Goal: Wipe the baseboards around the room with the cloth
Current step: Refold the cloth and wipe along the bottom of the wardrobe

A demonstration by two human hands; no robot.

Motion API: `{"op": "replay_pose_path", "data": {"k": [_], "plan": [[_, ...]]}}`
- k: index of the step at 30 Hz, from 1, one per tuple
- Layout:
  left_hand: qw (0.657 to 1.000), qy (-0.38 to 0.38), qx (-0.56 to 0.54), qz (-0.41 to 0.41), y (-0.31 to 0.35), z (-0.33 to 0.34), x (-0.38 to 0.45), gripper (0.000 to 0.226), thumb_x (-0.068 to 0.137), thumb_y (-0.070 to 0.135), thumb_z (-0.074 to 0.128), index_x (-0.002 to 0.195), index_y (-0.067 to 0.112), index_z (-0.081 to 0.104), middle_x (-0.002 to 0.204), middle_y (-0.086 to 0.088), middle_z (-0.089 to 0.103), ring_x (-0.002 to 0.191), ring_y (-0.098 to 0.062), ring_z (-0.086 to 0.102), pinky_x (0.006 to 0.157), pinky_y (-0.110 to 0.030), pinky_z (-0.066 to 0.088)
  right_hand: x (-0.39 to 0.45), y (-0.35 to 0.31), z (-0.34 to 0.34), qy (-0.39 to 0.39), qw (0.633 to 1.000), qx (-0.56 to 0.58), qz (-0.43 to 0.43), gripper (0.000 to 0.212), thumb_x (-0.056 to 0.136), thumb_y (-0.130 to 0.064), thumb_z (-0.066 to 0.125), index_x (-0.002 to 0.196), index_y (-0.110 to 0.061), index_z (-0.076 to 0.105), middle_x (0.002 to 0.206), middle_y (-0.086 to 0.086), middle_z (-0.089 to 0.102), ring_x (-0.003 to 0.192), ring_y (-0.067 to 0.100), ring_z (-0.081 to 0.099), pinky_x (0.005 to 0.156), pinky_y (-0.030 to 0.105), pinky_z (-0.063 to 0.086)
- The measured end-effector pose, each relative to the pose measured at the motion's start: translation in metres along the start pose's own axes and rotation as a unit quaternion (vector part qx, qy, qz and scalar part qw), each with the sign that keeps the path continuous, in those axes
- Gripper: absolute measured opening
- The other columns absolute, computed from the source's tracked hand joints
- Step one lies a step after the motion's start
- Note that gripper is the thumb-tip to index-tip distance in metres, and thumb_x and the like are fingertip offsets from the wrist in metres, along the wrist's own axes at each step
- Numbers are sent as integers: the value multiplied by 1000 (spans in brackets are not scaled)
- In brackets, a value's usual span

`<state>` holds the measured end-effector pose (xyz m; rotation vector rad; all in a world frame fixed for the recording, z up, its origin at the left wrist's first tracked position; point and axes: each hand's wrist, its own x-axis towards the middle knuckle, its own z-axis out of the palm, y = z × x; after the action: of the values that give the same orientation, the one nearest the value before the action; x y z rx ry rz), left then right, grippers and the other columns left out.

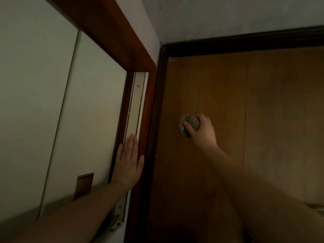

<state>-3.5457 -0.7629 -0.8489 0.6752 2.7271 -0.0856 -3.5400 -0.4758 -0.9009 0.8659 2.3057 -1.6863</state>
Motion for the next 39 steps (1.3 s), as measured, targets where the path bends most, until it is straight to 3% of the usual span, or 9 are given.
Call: {"op": "replay_pose_path", "data": {"k": [3,9,14,18,22,32,39], "plan": [[998,22,29,56,2,-29,62,65,105,47,7,159,12,-5,168,-6,-5,154,-16,-3,125,-39,-1,-5,-5,10,-28,1000,8,-7,45,90,-44,70,125,-22,53,110,-8,44,109,15,49,94,31,44],[996,45,28,67,2,-49,190,68,103,48,14,157,16,-10,167,-4,-10,153,-12,-12,125,-35,-3,6,9,36,-20,998,39,-47,48,86,-31,76,125,-35,48,116,-19,36,117,7,41,105,31,41],[995,75,-24,56,-6,-41,189,73,101,51,16,158,14,-8,167,-7,-7,154,-15,-7,126,-36,1,26,6,66,34,997,19,-71,50,88,-22,73,132,-24,50,123,-13,37,121,8,37,107,28,36],[996,64,-16,54,-6,-39,192,74,100,51,19,158,13,-7,167,-8,-6,154,-18,-6,125,-37,3,55,-18,89,-1,994,-34,-106,51,91,-17,67,137,-23,47,138,-2,40,129,13,33,112,29,31],[995,68,7,69,-6,-38,195,74,100,46,24,158,7,-2,167,-12,-4,154,-22,-5,125,-41,6,82,-27,103,22,993,-47,-110,49,92,-12,66,136,-16,47,139,6,41,129,20,35,113,35,35],[994,61,34,85,-6,-40,195,77,98,45,29,158,4,4,166,-17,-3,154,-28,-1,124,-48,13,154,-56,92,91,991,-54,-77,45,91,-8,64,134,-4,51,134,16,46,127,30,41,112,44,37],[992,64,42,97,-6,-40,194,77,97,45,30,158,2,10,166,-19,0,154,-32,2,122,-53,18,241,-99,54,125,987,-55,-85,44,92,-19,66,132,-7,53,133,17,49,122,33,45,104,38,37]]}}
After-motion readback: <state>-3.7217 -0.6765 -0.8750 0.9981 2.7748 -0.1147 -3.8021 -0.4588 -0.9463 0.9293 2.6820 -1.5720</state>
